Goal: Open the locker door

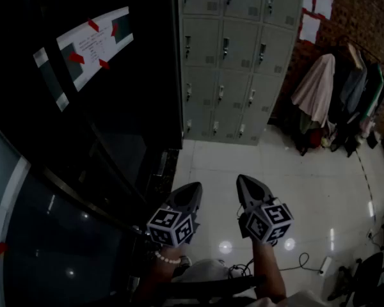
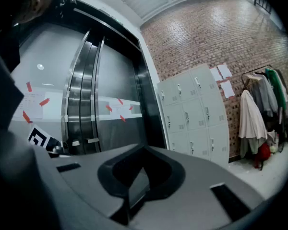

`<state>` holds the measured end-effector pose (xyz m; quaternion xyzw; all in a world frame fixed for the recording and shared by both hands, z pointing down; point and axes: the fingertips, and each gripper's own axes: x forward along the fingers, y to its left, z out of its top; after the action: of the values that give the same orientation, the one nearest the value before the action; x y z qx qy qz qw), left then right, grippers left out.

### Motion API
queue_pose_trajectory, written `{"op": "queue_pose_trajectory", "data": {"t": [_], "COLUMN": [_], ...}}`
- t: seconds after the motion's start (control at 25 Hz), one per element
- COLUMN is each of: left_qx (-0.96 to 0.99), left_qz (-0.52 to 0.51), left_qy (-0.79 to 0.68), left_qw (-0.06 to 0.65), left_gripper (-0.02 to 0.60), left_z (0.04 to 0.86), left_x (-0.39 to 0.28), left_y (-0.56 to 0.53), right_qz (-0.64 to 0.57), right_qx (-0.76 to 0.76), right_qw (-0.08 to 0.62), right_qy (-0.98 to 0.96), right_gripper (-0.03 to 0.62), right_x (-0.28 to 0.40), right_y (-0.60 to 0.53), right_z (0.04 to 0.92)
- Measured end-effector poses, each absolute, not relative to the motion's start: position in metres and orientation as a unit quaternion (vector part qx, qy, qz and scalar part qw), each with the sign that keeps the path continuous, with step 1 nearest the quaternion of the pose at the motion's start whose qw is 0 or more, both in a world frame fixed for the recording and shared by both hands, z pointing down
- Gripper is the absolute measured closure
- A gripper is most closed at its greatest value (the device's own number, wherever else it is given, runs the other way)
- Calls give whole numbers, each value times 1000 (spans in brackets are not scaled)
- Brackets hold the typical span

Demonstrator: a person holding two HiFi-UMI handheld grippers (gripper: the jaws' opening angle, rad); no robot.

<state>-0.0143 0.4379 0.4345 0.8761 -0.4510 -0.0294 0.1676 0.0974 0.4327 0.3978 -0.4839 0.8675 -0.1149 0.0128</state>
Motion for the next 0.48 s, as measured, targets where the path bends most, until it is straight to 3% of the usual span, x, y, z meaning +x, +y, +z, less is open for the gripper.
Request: {"op": "queue_pose_trajectory", "data": {"t": [0.48], "left_qx": [877], "left_qz": [-16], "left_qy": [-450], "left_qw": [167], "left_gripper": [584], "left_z": [432], "left_x": [9], "left_y": [428], "right_qz": [-113], "right_qx": [-483], "right_qw": [12], "right_qy": [868], "right_gripper": [586], "right_x": [117], "right_y": [424], "right_z": [396]}}
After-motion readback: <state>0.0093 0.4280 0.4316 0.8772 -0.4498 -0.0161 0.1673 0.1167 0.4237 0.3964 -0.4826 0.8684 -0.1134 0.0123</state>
